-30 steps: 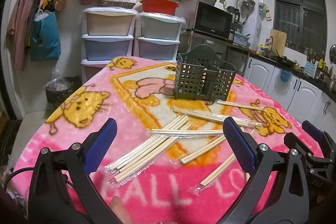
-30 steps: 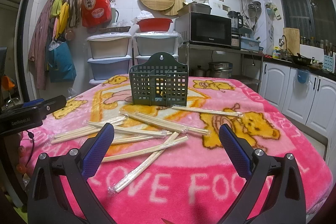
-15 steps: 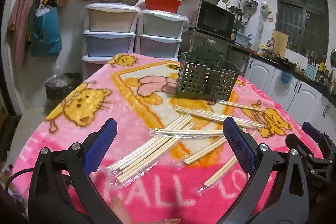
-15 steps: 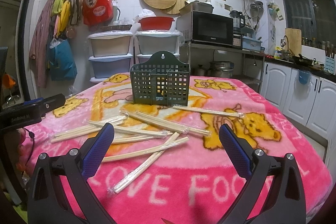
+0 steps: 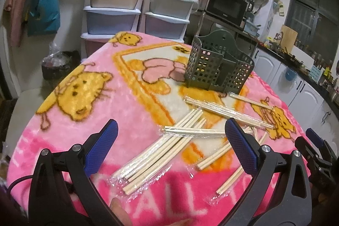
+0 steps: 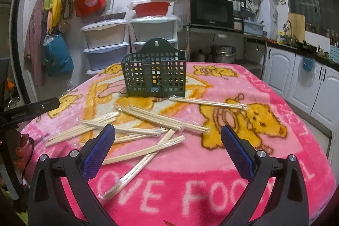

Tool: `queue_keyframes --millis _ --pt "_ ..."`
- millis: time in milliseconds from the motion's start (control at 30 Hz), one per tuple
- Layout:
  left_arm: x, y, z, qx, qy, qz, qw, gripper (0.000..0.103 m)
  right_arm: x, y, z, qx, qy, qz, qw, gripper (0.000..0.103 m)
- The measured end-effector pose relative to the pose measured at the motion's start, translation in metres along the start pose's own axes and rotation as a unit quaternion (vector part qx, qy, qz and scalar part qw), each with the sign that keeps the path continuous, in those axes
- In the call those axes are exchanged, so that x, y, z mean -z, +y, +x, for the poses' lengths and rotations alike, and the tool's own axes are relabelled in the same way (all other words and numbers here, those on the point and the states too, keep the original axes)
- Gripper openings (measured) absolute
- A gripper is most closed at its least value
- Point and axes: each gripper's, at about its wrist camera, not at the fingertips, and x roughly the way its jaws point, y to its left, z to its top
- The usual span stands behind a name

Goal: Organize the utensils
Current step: 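Lower the left tool onto a wrapped chopstick pair and close it while the right tool closes on another pair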

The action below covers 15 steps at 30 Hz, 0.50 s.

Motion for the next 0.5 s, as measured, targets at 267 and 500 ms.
queue_keyframes --millis 267,500 --pt "-0.010 0.007 0.024 0.010 0.045 -0.014 0.9989 0.093 -0.009 -0.024 0.024 -0.006 0.045 0.046 0.998 0.097" --pt "-0.012 0.018 0.050 0.020 0.096 -0.035 0.9946 0.093 -0.015 -0.053 0.047 -0.007 0.090 0.094 0.992 0.095"
